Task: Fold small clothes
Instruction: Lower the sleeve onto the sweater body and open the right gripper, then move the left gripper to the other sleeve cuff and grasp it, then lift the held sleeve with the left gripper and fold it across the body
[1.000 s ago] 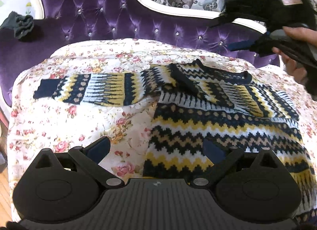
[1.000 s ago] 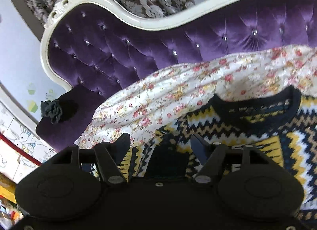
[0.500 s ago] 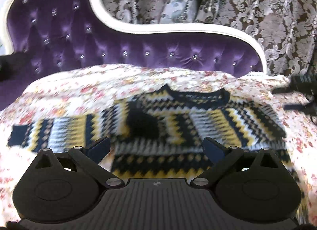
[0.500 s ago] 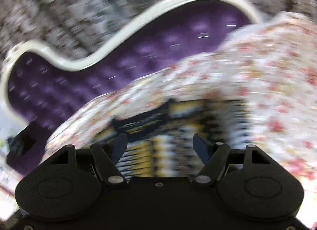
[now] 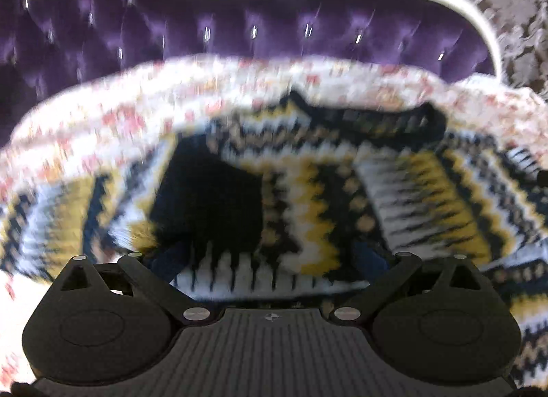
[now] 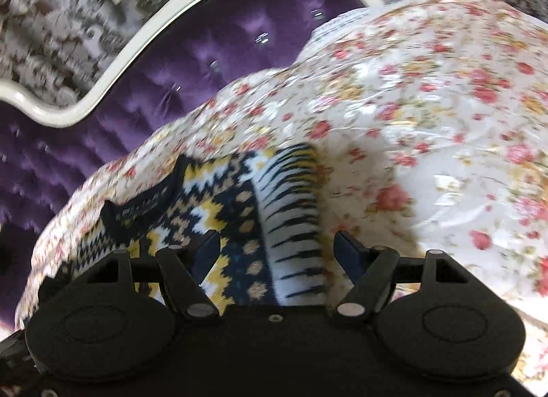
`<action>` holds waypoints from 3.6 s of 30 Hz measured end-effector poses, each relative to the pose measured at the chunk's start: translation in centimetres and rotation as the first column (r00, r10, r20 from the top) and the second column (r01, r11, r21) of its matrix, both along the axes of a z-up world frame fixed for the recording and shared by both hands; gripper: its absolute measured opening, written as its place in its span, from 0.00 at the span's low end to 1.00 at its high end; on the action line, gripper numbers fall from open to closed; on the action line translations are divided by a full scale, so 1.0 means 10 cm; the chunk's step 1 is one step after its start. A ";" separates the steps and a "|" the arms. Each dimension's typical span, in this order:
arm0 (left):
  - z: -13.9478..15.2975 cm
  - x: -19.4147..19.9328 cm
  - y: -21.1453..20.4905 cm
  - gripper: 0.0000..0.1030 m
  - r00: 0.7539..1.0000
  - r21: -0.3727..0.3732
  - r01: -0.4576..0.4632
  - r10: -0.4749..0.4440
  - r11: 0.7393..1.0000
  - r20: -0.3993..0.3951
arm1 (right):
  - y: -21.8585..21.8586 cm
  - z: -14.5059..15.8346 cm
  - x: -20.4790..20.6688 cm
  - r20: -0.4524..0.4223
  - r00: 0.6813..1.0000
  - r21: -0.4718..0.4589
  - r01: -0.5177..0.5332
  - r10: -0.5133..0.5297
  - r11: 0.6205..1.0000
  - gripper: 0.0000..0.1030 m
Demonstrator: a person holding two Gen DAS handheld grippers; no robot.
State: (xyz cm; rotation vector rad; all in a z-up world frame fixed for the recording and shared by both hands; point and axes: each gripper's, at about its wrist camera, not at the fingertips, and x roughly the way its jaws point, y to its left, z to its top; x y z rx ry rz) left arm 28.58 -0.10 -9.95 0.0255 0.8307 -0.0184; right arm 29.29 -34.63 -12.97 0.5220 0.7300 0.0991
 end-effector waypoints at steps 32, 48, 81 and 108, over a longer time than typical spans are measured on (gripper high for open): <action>0.09 0.00 0.14 0.99 0.998 0.030 0.034 -0.036 0.999 0.053 | 0.25 0.10 -0.05 0.007 0.999 -0.212 0.049 -0.049 0.976 0.55; 0.91 0.08 1.35 0.98 0.956 -0.161 -0.173 0.205 0.972 0.208 | 0.27 0.15 -0.08 0.038 0.998 -0.204 0.056 -0.049 0.977 0.55; -0.02 -0.33 2.75 0.40 0.869 -0.330 -0.454 0.493 0.827 0.040 | 0.49 0.19 -0.12 0.112 0.993 -0.195 -0.014 0.036 0.981 0.62; 2.06 -0.24 1.88 0.04 0.834 -0.138 -0.238 0.275 0.961 0.479 | 0.58 0.19 -0.14 0.038 0.996 -0.194 -0.071 0.080 0.979 0.62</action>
